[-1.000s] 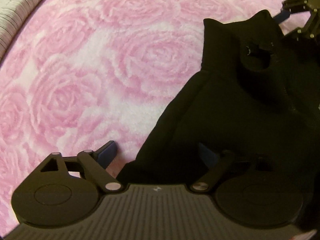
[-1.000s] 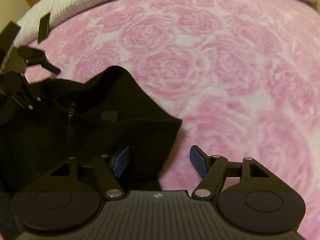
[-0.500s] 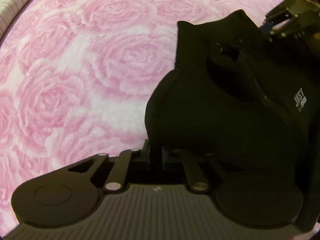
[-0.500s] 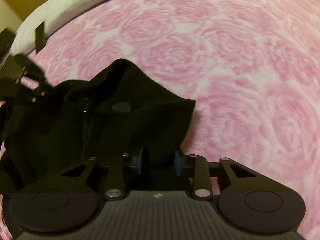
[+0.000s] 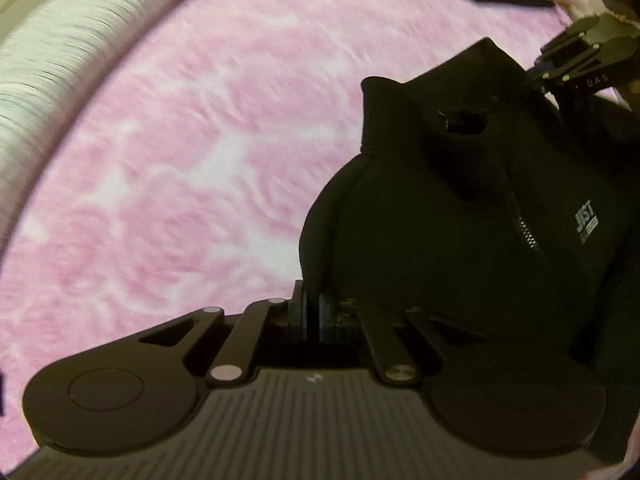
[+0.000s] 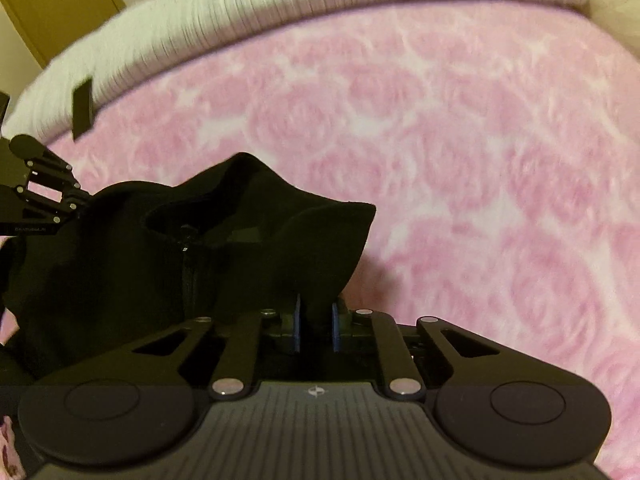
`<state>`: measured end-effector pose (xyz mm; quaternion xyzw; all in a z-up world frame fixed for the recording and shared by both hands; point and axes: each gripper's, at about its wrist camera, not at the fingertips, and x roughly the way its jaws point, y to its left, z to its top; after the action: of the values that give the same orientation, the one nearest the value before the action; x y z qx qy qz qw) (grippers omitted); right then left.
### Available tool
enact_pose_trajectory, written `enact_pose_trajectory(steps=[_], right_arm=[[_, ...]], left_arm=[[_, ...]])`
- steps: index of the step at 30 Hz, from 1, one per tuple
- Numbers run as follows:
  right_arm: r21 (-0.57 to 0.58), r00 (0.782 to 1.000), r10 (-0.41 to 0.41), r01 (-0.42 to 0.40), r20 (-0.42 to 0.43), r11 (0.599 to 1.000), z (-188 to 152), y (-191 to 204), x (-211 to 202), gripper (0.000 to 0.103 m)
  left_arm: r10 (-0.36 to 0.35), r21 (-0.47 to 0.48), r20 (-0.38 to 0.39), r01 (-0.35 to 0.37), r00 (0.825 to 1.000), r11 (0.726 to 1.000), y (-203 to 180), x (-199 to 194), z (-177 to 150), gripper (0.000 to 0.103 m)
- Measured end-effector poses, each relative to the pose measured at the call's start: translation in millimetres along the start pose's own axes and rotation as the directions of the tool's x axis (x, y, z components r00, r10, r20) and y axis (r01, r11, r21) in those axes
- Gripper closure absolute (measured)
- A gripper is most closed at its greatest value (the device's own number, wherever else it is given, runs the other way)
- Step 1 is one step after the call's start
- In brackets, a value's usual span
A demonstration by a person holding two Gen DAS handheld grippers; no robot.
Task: Fold clothes
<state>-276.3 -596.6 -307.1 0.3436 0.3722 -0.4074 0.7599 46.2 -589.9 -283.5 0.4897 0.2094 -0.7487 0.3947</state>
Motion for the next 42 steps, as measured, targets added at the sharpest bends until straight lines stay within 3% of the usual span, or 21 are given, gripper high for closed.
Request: enact_pose_trajectory(steps=[5, 10, 12, 14, 15, 16, 17, 18, 20, 25, 28, 30, 31, 32, 36, 39, 42], right_arm=[[-0.066, 0.994, 0.026, -0.018, 0.111, 0.998, 48.9, 3.4, -18.2, 0.093], [-0.122, 0.970, 0.042, -0.013, 0.238, 0.992, 133.8, -1.9, -7.3, 0.095], [-0.135, 0.957, 0.042, -0.003, 0.286, 0.991, 167.8, -4.7, 1.4, 0.096], [-0.154, 0.947, 0.046, 0.004, 0.319, 0.988, 198.9, -5.7, 18.9, 0.093], [-0.164, 0.944, 0.016, 0.041, 0.329, 0.986, 206.2, -5.2, 27.9, 0.084], [-0.174, 0.940, -0.017, 0.081, 0.340, 0.981, 212.8, -4.5, 37.0, 0.054], [-0.165, 0.934, -0.037, 0.102, 0.355, 0.981, 213.5, -6.4, 41.1, 0.041], [-0.155, 0.927, -0.056, 0.121, 0.370, 0.980, 213.8, -8.5, 44.8, 0.042], [-0.129, 0.936, -0.050, 0.101, 0.349, 0.986, 204.9, -18.4, 42.4, 0.043], [-0.144, 0.966, -0.116, 0.152, 0.229, 0.978, 133.9, -50.1, 35.2, 0.041], [-0.105, 0.979, -0.177, 0.187, 0.099, 0.977, 79.0, -72.7, 32.2, 0.041], [-0.084, 0.977, -0.210, 0.213, 0.042, 0.973, 49.1, -79.7, 24.3, 0.041], [-0.074, 0.974, -0.226, 0.226, 0.014, 0.971, 34.4, -83.0, 20.2, 0.041], [-0.064, 0.971, -0.241, 0.239, -0.014, 0.969, 19.6, -86.3, 16.1, 0.041], [-0.036, 0.951, -0.303, 0.301, -0.061, 0.953, -18.4, -88.9, -5.0, 0.036], [-0.007, 0.943, -0.329, 0.329, -0.045, 0.944, -20.2, -91.7, -8.3, 0.022], [-0.036, 0.952, -0.304, 0.303, -0.040, 0.952, -12.5, -87.4, 3.6, 0.024]], left_arm=[[0.125, -0.062, 0.076, -0.121, 0.989, 0.991, 36.8, -31.9, 26.1, 0.100], [0.277, -0.120, 0.112, -0.264, 0.954, 0.957, 88.1, -34.2, 62.6, 0.099], [0.327, -0.174, 0.071, -0.311, 0.942, 0.934, 109.6, -18.4, 74.0, 0.097], [0.354, -0.231, 0.007, -0.343, 0.935, 0.911, 123.2, 1.5, 79.0, 0.088], [0.360, -0.248, -0.011, -0.352, 0.933, 0.903, 125.6, 9.5, 78.3, 0.087], [0.360, -0.261, -0.022, -0.353, 0.933, 0.898, 123.9, 14.6, 75.4, 0.083], [0.356, -0.272, -0.027, -0.349, 0.934, 0.897, 119.9, 18.1, 71.0, 0.083], [0.348, -0.278, -0.036, -0.344, 0.937, 0.897, 113.4, 19.8, 64.6, 0.083], [0.308, -0.291, -0.052, -0.309, 0.950, 0.905, 95.0, 19.7, 47.4, 0.084], [0.075, -0.354, -0.051, -0.088, 0.996, 0.931, 29.0, 16.2, 0.4, 0.081], [-0.089, -0.313, -0.050, 0.069, 0.995, 0.947, -26.8, 20.6, -14.0, 0.074], [-0.150, -0.258, -0.065, 0.129, 0.986, 0.958, -63.9, 21.6, -19.5, 0.076], [-0.175, -0.228, -0.074, 0.154, 0.982, 0.961, -82.3, 21.8, -22.1, 0.082], [-0.193, -0.215, -0.081, 0.172, 0.978, 0.961, -96.7, 20.3, -23.8, 0.092], [-0.219, -0.208, -0.100, 0.194, 0.971, 0.959, -131.4, 8.1, -27.0, 0.094], [-0.223, -0.221, -0.120, 0.193, 0.967, 0.956, -141.8, 4.5, -31.7, 0.094], [-0.216, -0.198, -0.139, 0.187, 0.966, 0.962, -152.3, 0.5, -36.4, 0.094]])
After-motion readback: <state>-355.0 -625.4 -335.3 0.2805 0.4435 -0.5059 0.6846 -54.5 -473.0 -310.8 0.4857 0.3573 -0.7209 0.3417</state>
